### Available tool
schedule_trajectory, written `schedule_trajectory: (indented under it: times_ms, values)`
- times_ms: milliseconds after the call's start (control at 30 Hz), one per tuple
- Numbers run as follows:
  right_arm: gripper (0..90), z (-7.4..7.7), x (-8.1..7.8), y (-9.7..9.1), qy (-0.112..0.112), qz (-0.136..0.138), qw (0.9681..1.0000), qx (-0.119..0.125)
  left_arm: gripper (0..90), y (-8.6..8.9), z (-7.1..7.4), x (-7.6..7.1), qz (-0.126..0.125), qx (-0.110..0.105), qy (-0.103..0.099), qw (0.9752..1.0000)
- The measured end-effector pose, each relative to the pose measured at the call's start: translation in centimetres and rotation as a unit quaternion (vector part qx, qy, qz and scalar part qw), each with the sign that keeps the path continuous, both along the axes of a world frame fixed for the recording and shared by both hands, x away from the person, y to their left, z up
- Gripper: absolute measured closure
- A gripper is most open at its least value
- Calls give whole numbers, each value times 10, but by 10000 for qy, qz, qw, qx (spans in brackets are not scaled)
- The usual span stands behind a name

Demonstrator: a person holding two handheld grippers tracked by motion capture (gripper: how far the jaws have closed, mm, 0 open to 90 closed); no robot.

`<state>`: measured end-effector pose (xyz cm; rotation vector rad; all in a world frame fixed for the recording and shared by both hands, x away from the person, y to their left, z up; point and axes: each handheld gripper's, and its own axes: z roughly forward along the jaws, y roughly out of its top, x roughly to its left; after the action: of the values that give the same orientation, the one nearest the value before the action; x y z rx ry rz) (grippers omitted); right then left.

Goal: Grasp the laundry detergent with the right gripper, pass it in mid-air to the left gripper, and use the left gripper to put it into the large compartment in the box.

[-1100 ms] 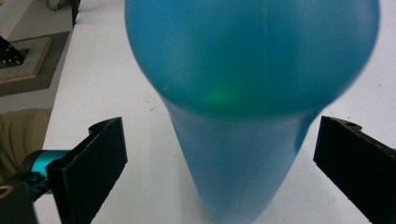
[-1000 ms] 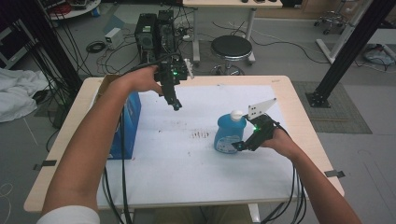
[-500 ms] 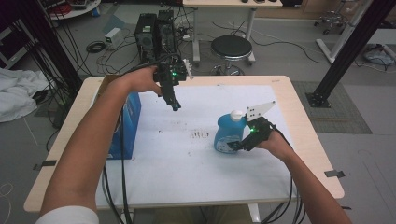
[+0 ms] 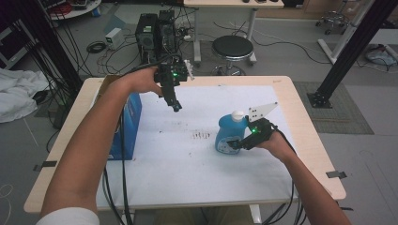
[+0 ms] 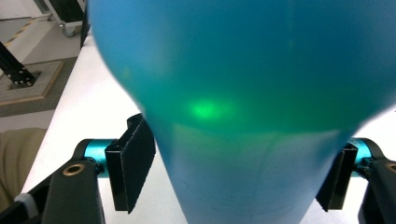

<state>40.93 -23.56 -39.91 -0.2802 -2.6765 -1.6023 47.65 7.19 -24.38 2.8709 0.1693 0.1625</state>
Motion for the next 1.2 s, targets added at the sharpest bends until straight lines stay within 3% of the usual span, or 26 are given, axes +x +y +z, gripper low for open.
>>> schedule_trajectory:
  times_ms: [733, 1200]
  values:
    - [378, 1, 1, -1, -115, -35, 9999, 65, 17, -3, -1, 0, -30, -26, 15, 10000]
    - [451, 5, -3, -1, -388, -164, 9991, 42, 17, -3, 1, -2, -53, -37, -18, 10000]
